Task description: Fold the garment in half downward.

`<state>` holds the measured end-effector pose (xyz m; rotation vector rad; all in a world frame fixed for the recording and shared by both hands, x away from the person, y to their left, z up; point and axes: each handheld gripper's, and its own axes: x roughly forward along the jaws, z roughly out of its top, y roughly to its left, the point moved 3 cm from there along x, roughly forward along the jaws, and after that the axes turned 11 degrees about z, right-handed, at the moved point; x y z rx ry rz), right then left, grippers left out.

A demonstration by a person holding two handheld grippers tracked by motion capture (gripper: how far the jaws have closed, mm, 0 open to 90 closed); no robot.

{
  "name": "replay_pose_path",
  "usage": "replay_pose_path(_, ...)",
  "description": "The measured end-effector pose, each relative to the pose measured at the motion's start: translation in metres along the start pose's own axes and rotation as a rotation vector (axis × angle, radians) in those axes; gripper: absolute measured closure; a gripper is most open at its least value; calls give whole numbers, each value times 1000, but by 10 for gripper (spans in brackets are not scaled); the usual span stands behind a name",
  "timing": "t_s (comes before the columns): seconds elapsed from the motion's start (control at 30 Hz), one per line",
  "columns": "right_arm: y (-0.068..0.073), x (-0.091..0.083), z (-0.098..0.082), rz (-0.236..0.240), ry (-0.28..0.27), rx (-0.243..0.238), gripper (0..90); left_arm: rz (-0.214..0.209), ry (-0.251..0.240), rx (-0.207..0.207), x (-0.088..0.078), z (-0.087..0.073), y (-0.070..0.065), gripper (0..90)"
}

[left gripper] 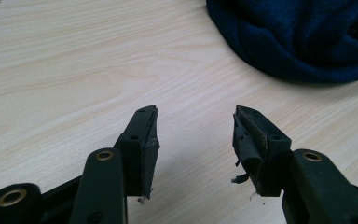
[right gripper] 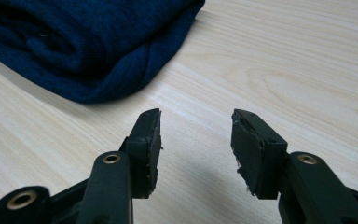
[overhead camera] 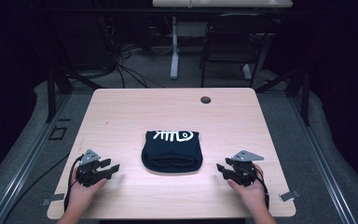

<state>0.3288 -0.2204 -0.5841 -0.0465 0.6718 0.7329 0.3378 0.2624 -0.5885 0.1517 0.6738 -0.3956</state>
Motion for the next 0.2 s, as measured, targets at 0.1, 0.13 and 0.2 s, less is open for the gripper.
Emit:
replay_pose_path(0.1, -2, 0, -1, -7, -5, 4, 514, 5, -4, -10, -1, 0, 1, 500)
replay_pose_path(0.13, -2, -1, -1, -9, -7, 5, 512, 4, -6, -12, -1, 0, 1, 498)
replay_pose_path(0.2, -2, -1, -1, -14, -9, 6, 509, 2, -5, -7, -1, 0, 1, 496)
